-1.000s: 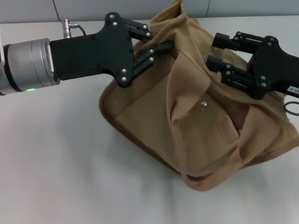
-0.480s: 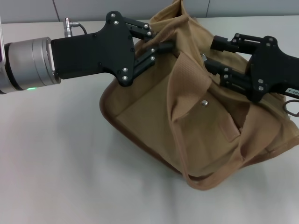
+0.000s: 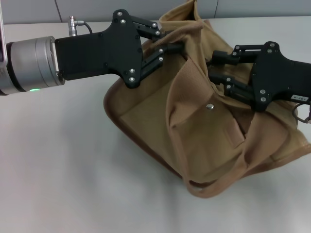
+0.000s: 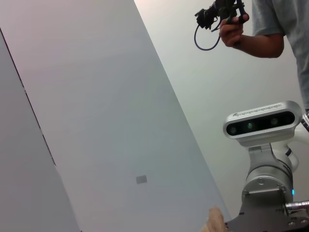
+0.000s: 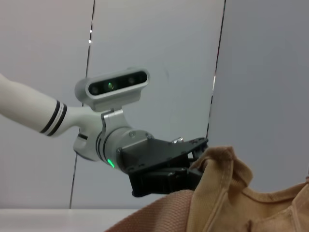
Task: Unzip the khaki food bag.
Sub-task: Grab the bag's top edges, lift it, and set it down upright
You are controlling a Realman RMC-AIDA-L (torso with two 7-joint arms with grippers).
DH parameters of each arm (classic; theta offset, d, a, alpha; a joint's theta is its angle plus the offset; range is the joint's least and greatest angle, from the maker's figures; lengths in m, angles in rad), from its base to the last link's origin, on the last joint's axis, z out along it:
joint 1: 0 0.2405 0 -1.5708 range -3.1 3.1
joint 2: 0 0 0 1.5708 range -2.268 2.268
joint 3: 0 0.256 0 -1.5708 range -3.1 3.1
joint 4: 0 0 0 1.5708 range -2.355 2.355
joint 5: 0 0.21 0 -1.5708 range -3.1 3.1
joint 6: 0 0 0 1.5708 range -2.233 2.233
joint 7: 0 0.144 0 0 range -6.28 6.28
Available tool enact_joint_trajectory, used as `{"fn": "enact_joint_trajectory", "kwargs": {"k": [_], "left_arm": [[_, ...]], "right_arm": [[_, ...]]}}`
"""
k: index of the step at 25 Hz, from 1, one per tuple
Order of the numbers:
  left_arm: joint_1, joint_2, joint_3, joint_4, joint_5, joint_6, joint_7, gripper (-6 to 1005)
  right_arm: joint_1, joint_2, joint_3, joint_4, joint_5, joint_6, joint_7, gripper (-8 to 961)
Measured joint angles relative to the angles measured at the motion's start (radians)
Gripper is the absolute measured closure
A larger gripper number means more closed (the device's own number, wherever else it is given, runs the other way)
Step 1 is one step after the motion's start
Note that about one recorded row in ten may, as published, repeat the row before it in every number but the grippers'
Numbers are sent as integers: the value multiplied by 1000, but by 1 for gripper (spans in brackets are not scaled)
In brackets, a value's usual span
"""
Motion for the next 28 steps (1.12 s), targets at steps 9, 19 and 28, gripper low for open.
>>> {"fn": "enact_joint_trajectory", "kwargs": {"k": [9,19,28], "left_arm": [[-5,-1,0,0,0,0,0,911],[-6,-2,1,0,0,3,0,912],[-8,-2,2,0,0,2,0,912]], "right_arm": [[8,4,-30,-24,0,49,0,641],[20,6,-84,-43,10,122,-3,695],[26,6,-125,-44,17,192,53,758]]}}
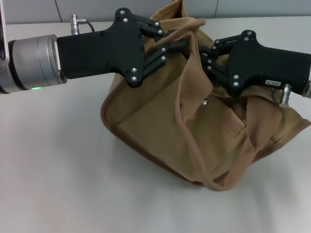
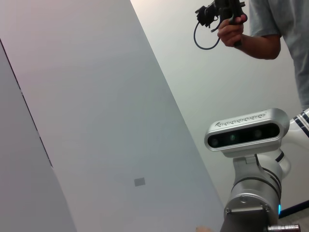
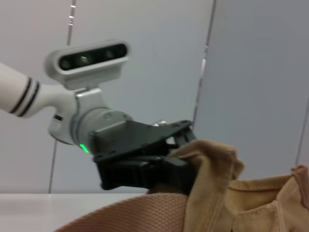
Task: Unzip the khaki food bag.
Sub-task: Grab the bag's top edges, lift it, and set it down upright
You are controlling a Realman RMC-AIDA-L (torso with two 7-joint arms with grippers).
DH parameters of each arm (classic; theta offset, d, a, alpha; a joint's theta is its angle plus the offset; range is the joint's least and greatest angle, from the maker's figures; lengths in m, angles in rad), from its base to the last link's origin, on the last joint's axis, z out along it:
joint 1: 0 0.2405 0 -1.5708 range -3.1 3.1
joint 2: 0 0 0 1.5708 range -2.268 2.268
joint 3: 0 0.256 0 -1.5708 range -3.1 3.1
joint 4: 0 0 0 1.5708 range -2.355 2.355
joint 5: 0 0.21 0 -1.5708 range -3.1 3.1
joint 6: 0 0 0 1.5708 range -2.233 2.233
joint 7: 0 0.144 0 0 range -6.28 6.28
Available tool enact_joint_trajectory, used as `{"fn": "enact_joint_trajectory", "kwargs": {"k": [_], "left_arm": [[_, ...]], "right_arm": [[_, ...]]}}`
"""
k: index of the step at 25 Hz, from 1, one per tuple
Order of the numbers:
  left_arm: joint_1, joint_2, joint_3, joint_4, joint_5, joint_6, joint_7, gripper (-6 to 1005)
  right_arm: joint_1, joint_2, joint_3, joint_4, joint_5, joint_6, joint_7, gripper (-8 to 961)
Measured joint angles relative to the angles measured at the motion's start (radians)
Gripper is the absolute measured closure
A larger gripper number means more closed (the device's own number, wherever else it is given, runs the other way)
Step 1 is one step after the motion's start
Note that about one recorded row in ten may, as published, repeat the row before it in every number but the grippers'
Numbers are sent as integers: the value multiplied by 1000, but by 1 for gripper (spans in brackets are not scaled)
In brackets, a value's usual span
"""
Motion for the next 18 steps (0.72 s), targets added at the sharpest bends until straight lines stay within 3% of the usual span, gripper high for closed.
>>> {"fn": "enact_joint_trajectory", "kwargs": {"k": [10,18], "left_arm": [[9,-2,-7,0,-8,0,18,912],[14,-1,-8,-1,-37,-9,27,911]], "right_arm": [[-36,0,18,2,16,-37,9,899],[-141,-7,176,3,0,-208,17,942]]}}
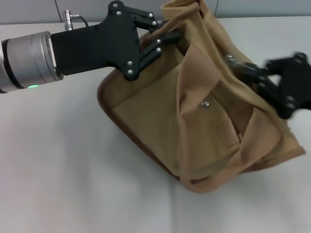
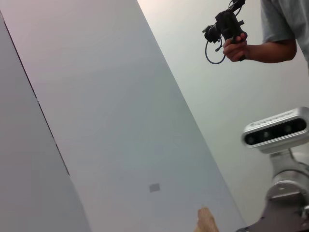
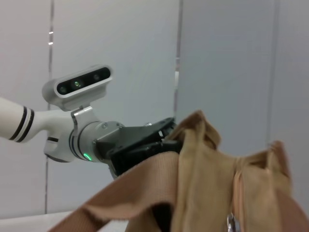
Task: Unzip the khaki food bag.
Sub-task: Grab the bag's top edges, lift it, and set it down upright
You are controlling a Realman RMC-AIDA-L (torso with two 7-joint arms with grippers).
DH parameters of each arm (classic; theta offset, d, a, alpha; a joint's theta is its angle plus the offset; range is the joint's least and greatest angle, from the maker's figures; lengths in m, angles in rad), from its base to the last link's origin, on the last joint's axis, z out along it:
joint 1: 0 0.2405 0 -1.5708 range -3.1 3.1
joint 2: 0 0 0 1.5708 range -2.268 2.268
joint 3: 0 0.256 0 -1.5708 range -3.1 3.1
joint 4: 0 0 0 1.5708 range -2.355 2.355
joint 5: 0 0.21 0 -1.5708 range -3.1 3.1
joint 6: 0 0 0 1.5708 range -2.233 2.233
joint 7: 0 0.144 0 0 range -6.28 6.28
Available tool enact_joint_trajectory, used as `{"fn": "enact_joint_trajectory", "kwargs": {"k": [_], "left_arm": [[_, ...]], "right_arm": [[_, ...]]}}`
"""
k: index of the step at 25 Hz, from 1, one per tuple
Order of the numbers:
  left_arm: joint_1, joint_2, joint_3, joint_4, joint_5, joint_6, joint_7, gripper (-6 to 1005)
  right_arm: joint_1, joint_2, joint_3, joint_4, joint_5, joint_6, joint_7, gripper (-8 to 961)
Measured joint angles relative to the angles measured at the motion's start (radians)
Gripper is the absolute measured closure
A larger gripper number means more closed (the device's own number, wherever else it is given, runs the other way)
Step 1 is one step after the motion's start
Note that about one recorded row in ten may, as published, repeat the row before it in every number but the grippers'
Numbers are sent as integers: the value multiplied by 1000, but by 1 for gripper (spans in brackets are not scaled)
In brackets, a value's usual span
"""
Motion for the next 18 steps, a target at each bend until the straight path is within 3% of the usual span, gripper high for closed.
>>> {"fn": "enact_joint_trajectory", "kwargs": {"k": [6,10,14,18], "left_arm": [[2,-1,-1,-5,-4,-23,0,912],[2,-1,1,-8,-5,-32,-1,912],[-2,-2,7,-9,-5,-47,-1,912],[-4,-2,10,-11,-3,-48,0,911]], "right_arm": [[-139,-2,180,21,-39,-157,5,948],[-195,-1,313,67,-89,-234,-2,955],[-180,-3,433,169,-90,-262,-13,955],[-95,-3,578,251,-83,-283,-6,954]]}}
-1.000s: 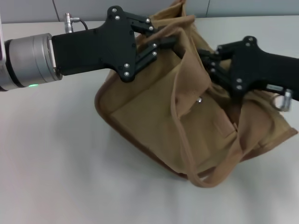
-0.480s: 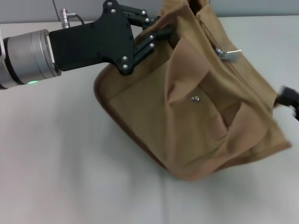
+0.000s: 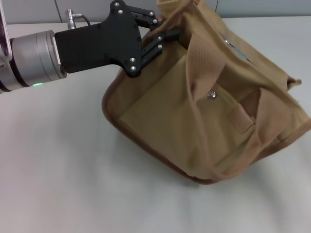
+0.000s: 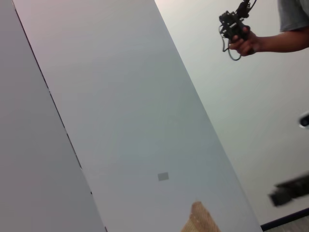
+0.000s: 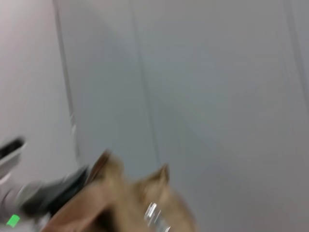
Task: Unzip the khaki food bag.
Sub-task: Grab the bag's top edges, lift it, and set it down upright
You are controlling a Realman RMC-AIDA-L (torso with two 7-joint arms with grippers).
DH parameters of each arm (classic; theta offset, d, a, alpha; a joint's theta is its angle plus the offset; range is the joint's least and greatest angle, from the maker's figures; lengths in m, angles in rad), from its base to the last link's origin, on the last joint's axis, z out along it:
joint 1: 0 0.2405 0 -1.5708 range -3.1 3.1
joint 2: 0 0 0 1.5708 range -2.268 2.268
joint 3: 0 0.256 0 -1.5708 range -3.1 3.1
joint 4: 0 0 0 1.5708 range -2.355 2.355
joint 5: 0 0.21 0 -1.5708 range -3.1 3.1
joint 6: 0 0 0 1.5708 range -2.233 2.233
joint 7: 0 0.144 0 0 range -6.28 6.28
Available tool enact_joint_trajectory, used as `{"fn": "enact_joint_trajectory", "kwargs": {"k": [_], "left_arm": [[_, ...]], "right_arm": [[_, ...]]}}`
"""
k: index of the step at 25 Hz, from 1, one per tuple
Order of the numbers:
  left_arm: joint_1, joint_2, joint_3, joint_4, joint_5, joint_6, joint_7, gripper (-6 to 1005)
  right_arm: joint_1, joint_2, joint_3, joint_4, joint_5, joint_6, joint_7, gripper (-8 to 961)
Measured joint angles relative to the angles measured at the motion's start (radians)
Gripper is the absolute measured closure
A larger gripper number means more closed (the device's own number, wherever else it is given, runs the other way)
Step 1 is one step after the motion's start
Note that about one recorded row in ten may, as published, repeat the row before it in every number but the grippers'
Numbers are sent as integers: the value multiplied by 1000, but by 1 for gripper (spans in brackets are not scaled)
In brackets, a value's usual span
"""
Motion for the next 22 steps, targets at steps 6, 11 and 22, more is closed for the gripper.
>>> {"fn": "enact_joint_trajectory", "kwargs": {"k": [6,11,22], "left_arm": [[-3,1,1,-1,1,11,1,911],[-3,2,1,-1,1,18,1,911],[-8,2,1,-1,1,22,1,912]], "right_arm": [[130,1,52,7,-3,2,-12,814],[195,3,-77,11,-22,20,-13,667],[276,2,-353,22,-24,208,-20,634]]}}
